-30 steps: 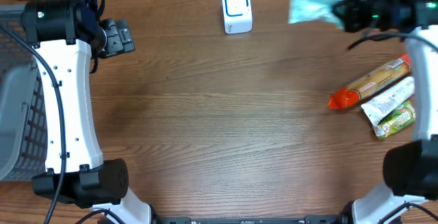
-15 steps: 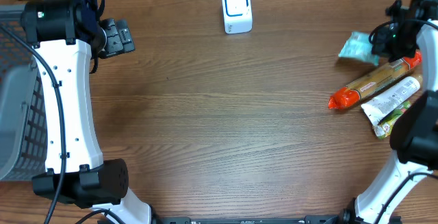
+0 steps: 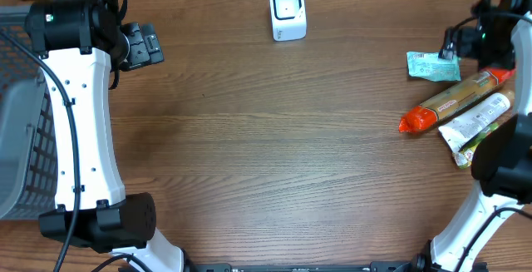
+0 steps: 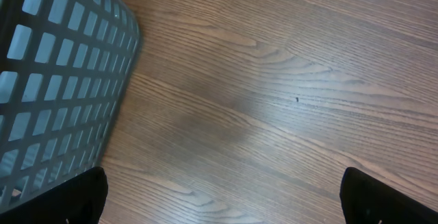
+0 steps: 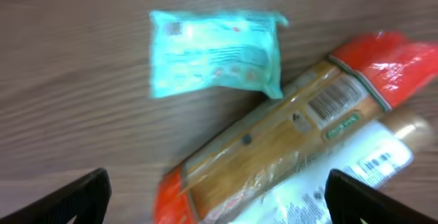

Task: Scan the item barcode

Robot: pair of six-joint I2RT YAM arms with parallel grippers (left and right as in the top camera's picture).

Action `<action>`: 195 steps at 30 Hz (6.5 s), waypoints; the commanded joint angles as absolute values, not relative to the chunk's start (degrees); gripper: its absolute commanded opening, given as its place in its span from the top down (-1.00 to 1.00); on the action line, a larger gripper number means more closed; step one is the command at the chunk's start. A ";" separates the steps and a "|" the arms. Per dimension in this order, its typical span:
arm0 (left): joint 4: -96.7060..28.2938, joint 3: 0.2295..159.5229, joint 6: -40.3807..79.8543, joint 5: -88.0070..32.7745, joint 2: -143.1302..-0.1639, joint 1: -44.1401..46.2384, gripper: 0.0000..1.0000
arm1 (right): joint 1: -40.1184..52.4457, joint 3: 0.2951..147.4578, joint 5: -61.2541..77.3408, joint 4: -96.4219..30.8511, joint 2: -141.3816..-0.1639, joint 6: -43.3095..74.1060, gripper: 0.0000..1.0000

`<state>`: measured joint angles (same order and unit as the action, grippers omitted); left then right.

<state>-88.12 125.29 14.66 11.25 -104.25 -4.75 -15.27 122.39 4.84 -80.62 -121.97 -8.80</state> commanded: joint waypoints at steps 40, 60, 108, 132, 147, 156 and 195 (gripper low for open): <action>-88.05 125.73 15.03 11.77 -103.81 -4.86 -0.99 | -7.18 148.09 15.55 -66.50 -95.72 -7.68 -1.00; -88.03 125.73 15.05 11.77 -103.81 -4.86 -0.99 | -5.10 92.47 15.55 -21.74 -64.93 -7.70 -1.00; -88.05 125.73 15.03 11.77 -103.81 -4.86 -0.99 | 3.05 0.47 14.81 10.68 -0.16 -9.43 -1.00; -88.05 125.73 15.03 11.77 -103.81 -4.86 -0.99 | 3.20 0.47 11.62 -3.75 -0.30 -1.48 -1.00; -88.05 125.73 15.03 11.77 -103.81 -4.80 -0.99 | 3.20 0.47 11.62 -3.75 -0.30 -1.48 -1.00; -88.20 125.71 10.48 16.05 -102.28 -4.80 -0.99 | 3.20 0.47 11.64 -3.75 -0.30 -1.48 -1.00; 14.13 10.90 -7.70 -5.41 -14.13 -11.33 -0.99 | 3.20 0.47 11.62 -3.75 -0.30 -1.48 -1.00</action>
